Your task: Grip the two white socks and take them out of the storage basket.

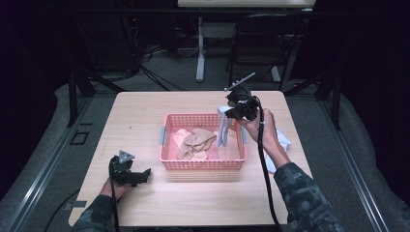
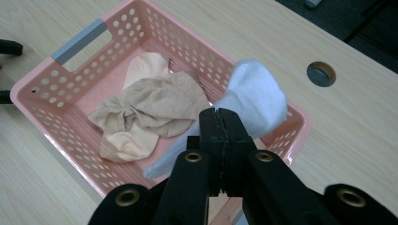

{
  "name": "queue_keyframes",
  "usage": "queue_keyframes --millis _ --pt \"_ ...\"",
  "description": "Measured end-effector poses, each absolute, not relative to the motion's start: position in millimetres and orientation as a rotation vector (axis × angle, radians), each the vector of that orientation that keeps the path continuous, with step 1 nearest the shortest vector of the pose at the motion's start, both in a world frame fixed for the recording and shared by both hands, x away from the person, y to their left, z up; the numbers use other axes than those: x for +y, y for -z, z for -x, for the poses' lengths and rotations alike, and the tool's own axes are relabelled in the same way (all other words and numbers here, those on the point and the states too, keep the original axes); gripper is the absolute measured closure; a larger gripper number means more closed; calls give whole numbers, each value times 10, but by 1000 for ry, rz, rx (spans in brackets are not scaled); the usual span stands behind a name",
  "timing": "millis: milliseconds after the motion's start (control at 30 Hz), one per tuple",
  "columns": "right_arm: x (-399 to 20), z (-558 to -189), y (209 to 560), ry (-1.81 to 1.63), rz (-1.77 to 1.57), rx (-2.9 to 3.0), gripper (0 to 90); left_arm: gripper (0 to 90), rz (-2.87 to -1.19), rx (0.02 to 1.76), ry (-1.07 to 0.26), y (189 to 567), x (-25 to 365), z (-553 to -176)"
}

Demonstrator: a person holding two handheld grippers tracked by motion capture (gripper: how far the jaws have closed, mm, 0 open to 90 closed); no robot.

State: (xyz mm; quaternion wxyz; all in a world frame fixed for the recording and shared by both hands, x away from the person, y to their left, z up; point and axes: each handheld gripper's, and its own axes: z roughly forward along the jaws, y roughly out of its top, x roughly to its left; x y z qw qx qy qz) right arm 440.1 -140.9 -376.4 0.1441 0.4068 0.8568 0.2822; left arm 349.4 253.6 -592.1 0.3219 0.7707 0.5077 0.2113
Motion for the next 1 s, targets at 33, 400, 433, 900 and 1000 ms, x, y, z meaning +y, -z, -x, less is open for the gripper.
queue_keyframes --millis 33,400,433,900,1000 --pt "-1404 -4390 3742 -820 -1173 2458 897 5 -2024 1333 -555 5920 2536 -3494" --pt "-1431 -4318 3516 -874 -1139 2429 896 5 -2025 1328 -554 5921 2535 -3496" --pt "-1431 -4318 3516 -874 -1139 2429 896 5 -2025 1328 -554 5921 2535 -3496" --pt "-1551 -4211 3309 -883 -1112 2396 896 5 -2026 1326 -556 5921 2535 -3496" --pt "-1617 -4169 3243 -891 -1115 2380 896 5 -2029 1325 -554 5920 2536 -3496"
